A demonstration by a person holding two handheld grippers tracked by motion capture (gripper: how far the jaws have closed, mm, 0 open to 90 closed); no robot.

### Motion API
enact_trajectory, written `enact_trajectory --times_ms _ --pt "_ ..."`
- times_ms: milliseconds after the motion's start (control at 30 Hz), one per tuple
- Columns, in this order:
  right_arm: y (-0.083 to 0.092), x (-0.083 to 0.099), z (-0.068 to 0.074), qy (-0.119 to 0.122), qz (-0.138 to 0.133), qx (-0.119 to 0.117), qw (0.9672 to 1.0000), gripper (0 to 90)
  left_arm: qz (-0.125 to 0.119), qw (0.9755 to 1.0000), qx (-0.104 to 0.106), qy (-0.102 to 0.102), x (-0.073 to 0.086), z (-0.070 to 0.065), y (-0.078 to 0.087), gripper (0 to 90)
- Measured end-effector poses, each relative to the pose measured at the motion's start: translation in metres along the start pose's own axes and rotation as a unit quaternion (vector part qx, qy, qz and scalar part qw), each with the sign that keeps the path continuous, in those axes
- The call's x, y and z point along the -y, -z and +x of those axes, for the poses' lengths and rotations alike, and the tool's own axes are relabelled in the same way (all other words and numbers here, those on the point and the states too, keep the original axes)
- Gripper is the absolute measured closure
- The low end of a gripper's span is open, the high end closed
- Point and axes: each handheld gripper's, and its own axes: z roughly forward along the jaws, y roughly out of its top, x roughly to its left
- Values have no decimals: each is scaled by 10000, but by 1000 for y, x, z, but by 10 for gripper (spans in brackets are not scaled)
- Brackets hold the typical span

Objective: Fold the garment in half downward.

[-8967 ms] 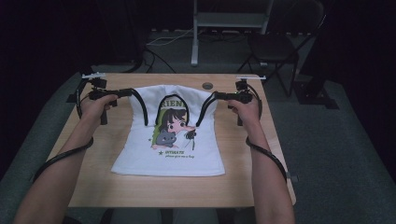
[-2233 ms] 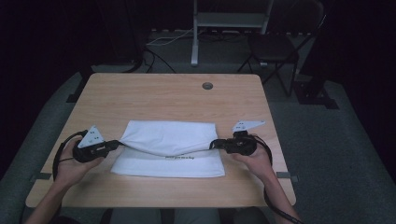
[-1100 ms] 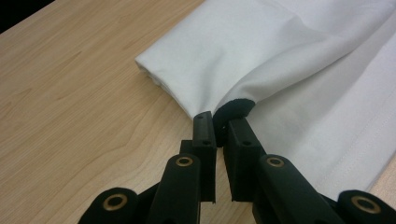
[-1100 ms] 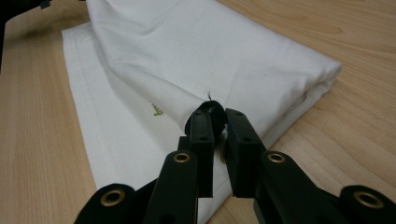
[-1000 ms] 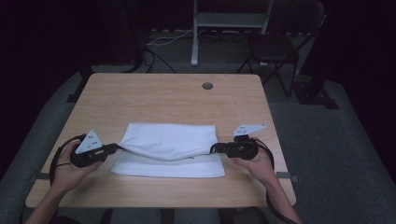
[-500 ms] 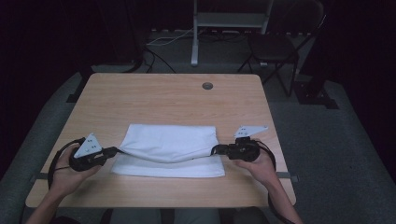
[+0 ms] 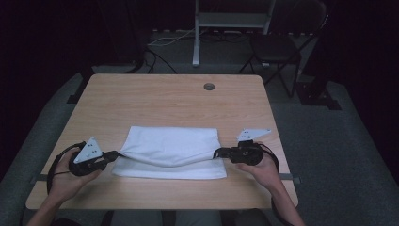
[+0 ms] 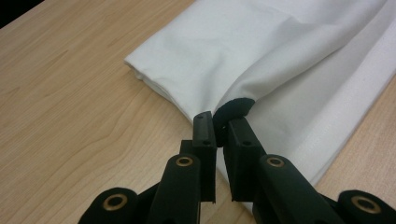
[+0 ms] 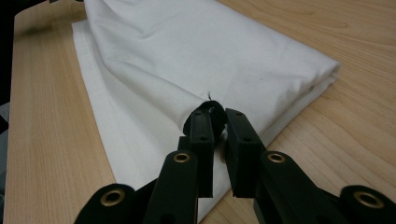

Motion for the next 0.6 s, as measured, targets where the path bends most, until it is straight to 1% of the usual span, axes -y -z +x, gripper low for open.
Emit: enact_trajectory --times_ms 133,233,467,600 --pt "0 1 2 20 25 -10 10000 825 36 10000 9 -52 1 -1 1 837" --pt "0 3 2 10 7 -24 10000 825 14 10000 18 -16 2 -2 1 837" --pt "0 4 5 37 18 -36 10000 825 43 10000 37 -82 3 -4 3 837" --pt "2 5 7 51 8 -54 10000 825 25 10000 29 -66 4 -4 5 837"
